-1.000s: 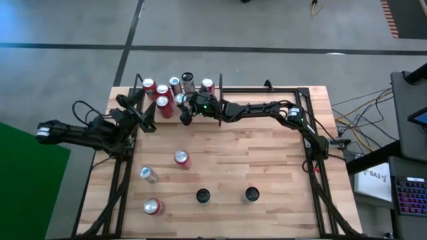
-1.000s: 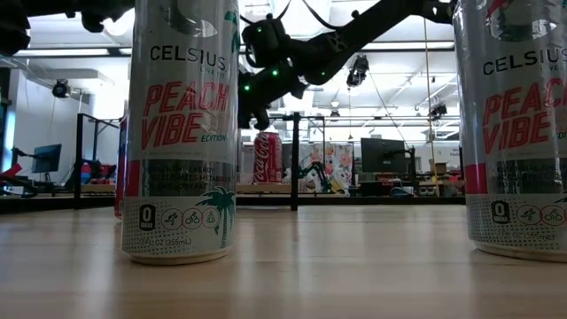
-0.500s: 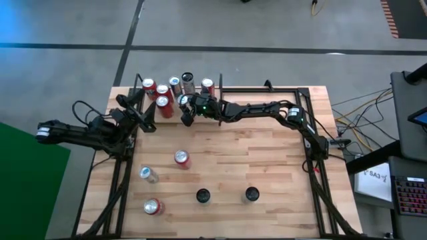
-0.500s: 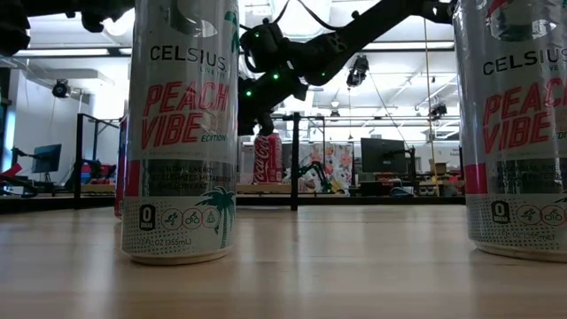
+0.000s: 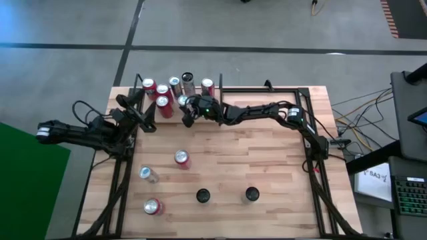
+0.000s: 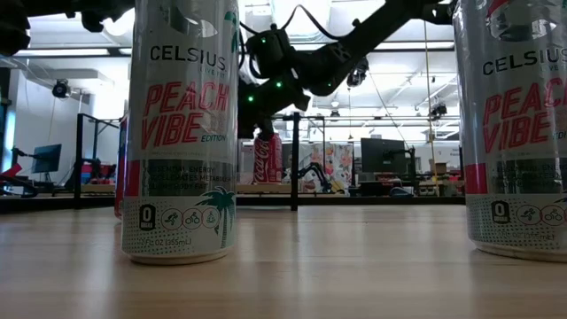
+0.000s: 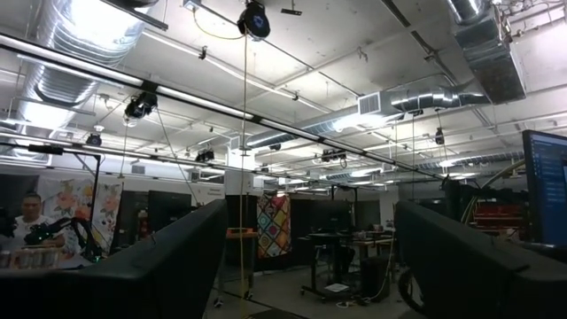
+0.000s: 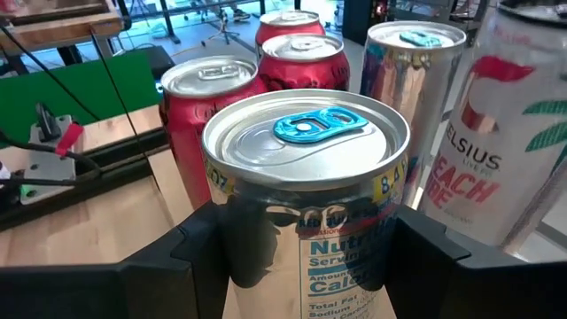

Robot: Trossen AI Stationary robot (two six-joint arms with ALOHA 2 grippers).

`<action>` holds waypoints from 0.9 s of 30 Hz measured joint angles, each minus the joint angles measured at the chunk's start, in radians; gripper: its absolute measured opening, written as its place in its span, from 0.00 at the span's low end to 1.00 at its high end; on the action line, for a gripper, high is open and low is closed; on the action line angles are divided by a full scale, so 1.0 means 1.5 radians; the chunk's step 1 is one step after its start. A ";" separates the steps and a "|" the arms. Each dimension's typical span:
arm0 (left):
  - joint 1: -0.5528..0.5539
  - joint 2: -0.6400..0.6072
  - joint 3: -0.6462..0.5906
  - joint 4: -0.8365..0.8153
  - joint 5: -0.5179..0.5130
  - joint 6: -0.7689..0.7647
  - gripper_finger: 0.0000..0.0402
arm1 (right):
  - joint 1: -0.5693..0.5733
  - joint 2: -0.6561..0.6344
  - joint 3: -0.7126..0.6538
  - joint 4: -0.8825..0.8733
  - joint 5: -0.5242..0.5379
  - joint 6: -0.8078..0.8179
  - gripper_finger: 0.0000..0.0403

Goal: Place canned beverage on shelf
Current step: Put the right blue soda can on the shelf aligned with the other blue soda can

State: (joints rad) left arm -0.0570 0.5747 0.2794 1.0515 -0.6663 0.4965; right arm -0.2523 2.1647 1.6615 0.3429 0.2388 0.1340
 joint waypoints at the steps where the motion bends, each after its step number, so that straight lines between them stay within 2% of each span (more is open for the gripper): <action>1: 0.000 0.000 0.000 0.000 0.000 0.000 0.77 | 0.000 0.000 -0.004 0.008 0.000 0.002 0.52; 13: 0.000 0.000 0.000 0.000 0.000 0.000 0.77 | 0.001 0.000 -0.040 0.099 0.000 0.003 0.52; 27: 0.000 0.000 0.000 0.000 0.000 0.000 0.77 | 0.004 0.000 -0.041 0.074 0.008 -0.002 0.52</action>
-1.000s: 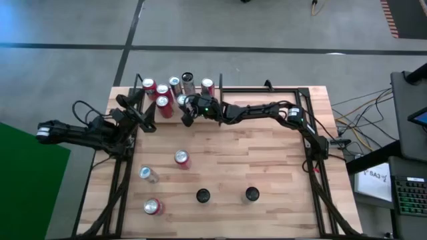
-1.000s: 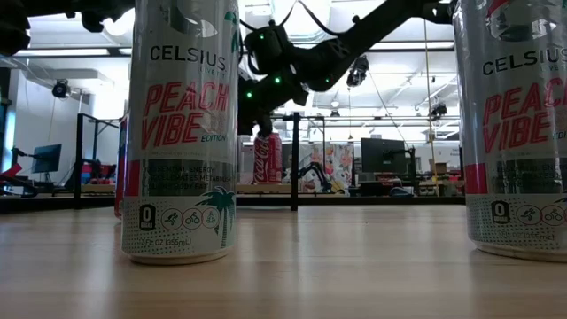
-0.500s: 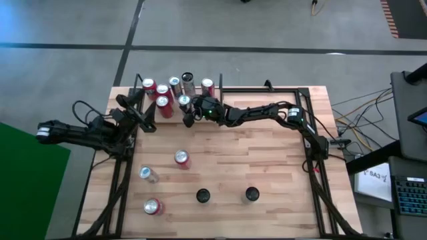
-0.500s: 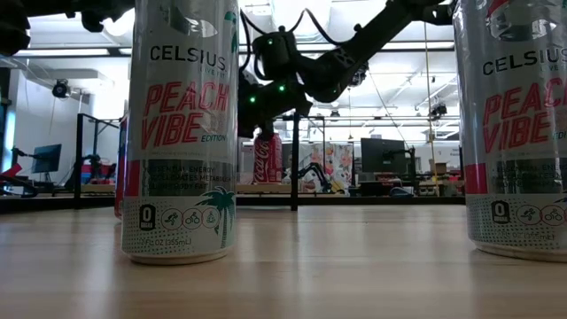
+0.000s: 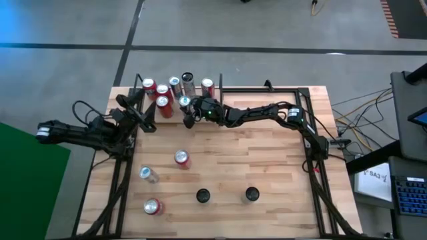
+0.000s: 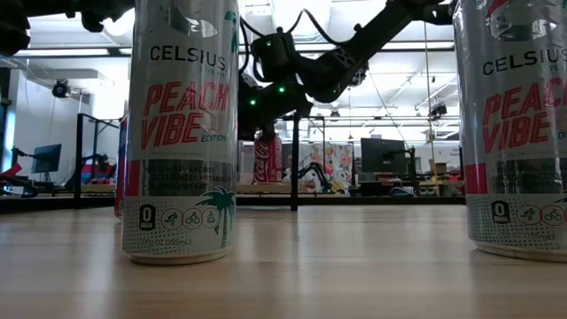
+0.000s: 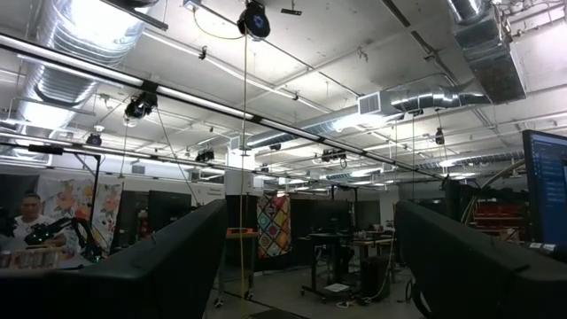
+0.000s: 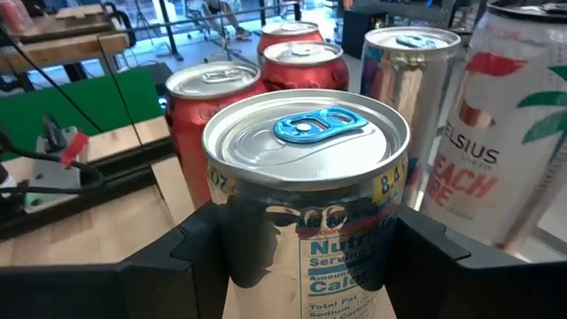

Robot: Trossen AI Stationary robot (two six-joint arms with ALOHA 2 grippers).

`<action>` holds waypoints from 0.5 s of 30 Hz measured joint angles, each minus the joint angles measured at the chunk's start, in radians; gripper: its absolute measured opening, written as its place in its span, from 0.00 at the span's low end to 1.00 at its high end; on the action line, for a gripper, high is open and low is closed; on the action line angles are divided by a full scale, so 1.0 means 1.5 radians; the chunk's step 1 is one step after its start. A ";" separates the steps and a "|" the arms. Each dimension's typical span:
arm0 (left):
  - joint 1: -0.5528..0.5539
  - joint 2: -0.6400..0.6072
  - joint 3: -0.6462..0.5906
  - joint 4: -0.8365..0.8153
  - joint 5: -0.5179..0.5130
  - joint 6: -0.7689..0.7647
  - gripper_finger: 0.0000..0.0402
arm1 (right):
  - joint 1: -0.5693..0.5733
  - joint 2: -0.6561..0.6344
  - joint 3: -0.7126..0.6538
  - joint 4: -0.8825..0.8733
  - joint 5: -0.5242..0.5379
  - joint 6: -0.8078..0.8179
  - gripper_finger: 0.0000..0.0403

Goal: Place canned beverage on shelf
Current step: Put the right blue soda can on the shelf aligned with the other blue soda can

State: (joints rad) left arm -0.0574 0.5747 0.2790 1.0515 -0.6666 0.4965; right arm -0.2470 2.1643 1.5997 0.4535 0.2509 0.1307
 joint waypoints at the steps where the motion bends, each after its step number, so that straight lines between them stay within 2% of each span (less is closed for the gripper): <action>1: 0.000 0.000 0.000 0.000 0.000 0.000 0.77 | 0.000 0.000 0.000 -0.005 0.005 0.000 0.52; 8: 0.000 0.000 0.000 0.000 0.000 0.000 0.77 | 0.000 0.000 0.000 -0.017 0.009 0.000 0.53; 15: 0.000 0.000 0.000 0.000 0.000 0.000 0.77 | 0.000 0.000 0.000 -0.020 0.009 0.005 0.66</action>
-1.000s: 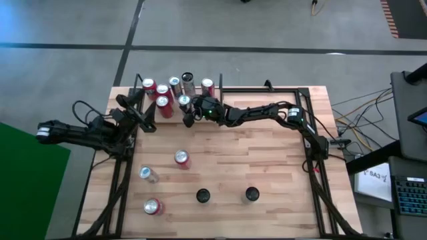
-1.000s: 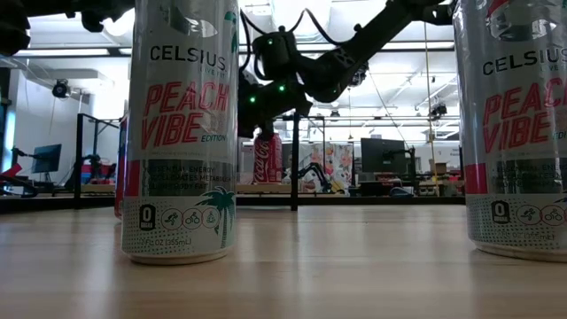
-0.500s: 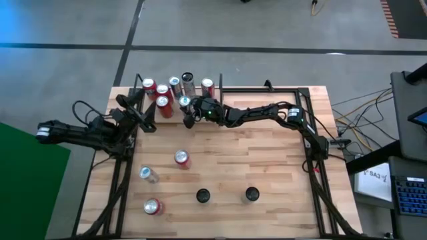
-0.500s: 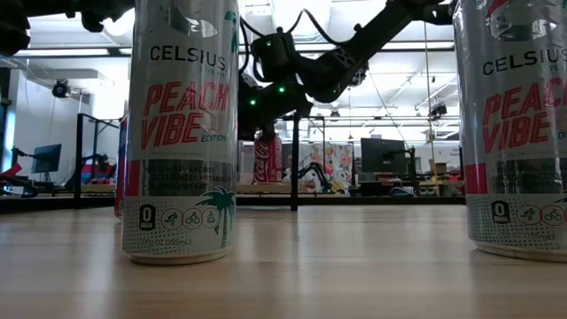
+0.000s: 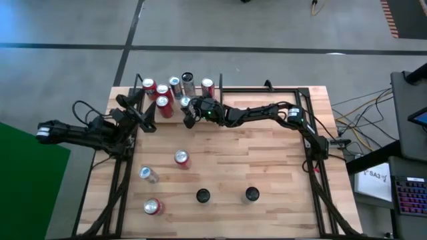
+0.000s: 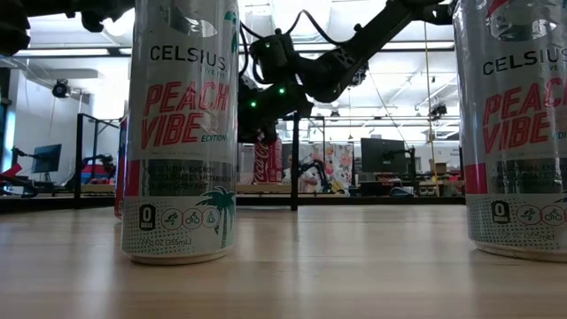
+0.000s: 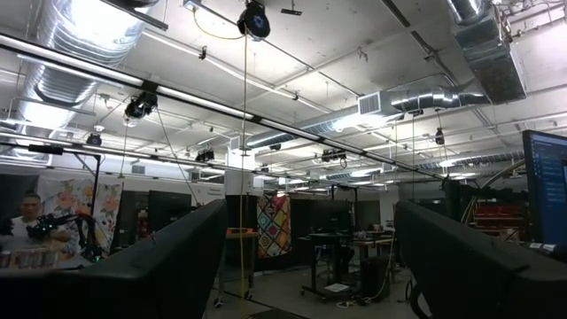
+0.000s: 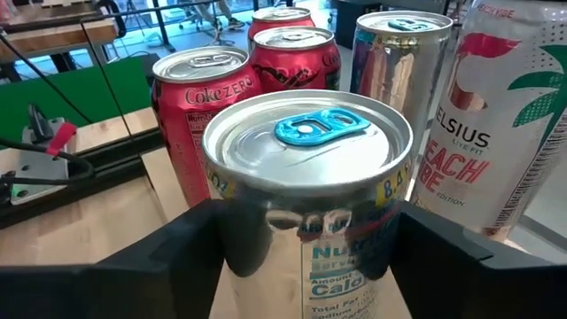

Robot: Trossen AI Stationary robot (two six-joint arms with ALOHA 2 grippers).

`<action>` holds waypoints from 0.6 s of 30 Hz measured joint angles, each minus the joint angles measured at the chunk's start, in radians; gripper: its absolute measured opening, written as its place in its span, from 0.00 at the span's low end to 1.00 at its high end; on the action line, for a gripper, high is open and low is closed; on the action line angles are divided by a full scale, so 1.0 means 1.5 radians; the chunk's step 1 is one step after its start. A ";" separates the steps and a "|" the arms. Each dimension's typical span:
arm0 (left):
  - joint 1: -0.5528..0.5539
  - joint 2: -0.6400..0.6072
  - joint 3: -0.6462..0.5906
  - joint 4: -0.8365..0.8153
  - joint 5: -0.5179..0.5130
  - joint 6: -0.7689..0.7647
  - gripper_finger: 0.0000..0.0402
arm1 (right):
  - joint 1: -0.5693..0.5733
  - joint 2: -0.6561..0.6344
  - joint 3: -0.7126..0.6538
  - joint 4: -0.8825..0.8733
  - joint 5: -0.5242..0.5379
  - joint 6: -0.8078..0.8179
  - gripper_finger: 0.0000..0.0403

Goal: Place canned beverage on shelf
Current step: Put the right blue soda can on the shelf aligned with the other blue soda can

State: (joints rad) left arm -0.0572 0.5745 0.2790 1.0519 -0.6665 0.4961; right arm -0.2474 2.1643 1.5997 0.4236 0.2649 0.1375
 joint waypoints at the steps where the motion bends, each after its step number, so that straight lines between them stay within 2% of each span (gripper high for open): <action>1: 0.000 0.000 0.000 0.000 0.000 0.000 0.77 | 0.000 0.000 0.000 0.001 0.000 0.001 0.67; 9: 0.000 0.000 0.000 0.000 0.000 -0.003 0.77 | 0.000 -0.002 0.001 0.001 0.000 -0.011 0.74; 18: 0.000 0.000 0.000 -0.006 0.000 -0.015 0.77 | 0.000 -0.051 0.001 -0.037 -0.002 -0.020 0.72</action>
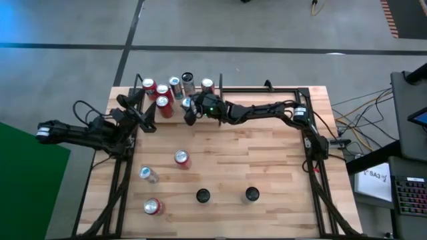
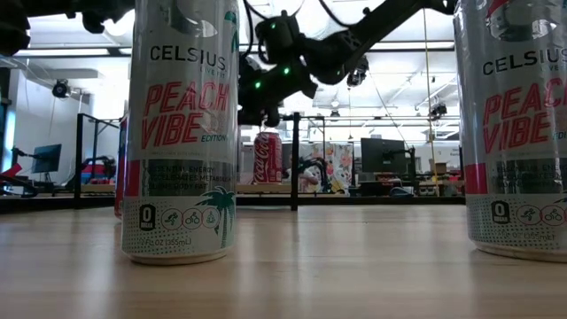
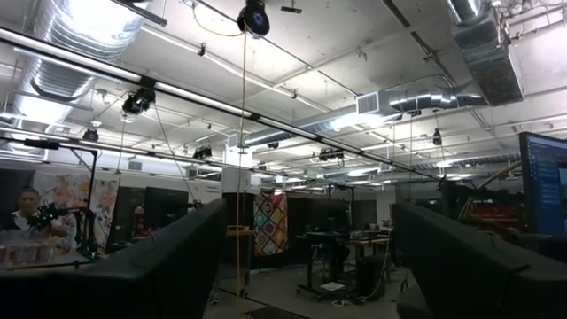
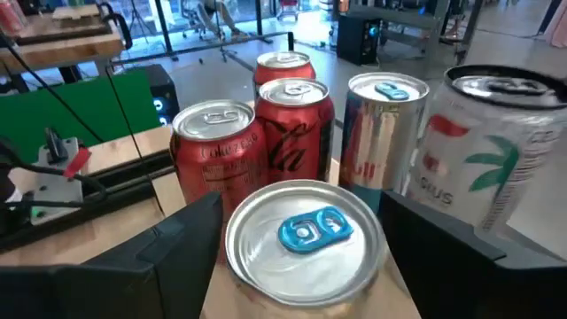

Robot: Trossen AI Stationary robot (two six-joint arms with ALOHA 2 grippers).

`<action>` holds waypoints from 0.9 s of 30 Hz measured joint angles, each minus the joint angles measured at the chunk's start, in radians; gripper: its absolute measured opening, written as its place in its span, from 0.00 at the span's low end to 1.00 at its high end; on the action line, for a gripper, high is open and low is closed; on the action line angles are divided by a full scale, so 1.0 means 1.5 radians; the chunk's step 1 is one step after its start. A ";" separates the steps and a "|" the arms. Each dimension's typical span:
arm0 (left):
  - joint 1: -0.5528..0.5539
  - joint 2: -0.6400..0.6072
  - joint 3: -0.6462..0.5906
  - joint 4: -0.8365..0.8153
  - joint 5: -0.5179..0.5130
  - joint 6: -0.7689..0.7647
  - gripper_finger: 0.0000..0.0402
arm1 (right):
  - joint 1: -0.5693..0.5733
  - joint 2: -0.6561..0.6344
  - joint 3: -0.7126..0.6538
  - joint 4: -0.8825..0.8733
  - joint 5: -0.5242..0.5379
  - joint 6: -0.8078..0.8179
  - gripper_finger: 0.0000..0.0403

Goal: Place canned beverage on shelf
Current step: Put the right blue soda can on the shelf aligned with the other blue soda can

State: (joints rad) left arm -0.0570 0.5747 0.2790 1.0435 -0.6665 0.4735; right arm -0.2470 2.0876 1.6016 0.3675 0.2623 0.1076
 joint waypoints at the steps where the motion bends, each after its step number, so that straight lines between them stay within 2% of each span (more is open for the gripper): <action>1: 0.000 0.000 0.000 -0.002 0.000 -0.004 0.77 | 0.000 -0.007 0.000 -0.009 0.000 -0.001 0.72; 6: 0.000 0.007 0.000 -0.012 0.000 -0.024 0.77 | 0.003 -0.058 0.000 -0.071 -0.008 -0.014 0.72; 10: 0.000 0.013 0.000 -0.014 0.000 -0.031 0.77 | 0.003 -0.105 0.000 -0.140 -0.054 -0.026 0.72; 15: 0.000 0.022 0.000 -0.014 0.000 -0.039 0.77 | 0.003 -0.159 0.000 -0.252 -0.094 -0.040 0.65; 19: 0.000 0.033 0.000 -0.016 0.000 -0.049 0.77 | 0.002 -0.175 0.000 -0.324 -0.093 -0.054 0.50; 27: 0.000 0.050 0.000 -0.018 0.000 -0.074 0.77 | -0.004 -0.155 0.000 -0.357 -0.092 -0.066 0.07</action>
State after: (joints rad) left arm -0.0574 0.6493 0.2790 1.0164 -0.6662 0.3631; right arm -0.2524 1.8554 1.6012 -0.1687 0.1241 0.0093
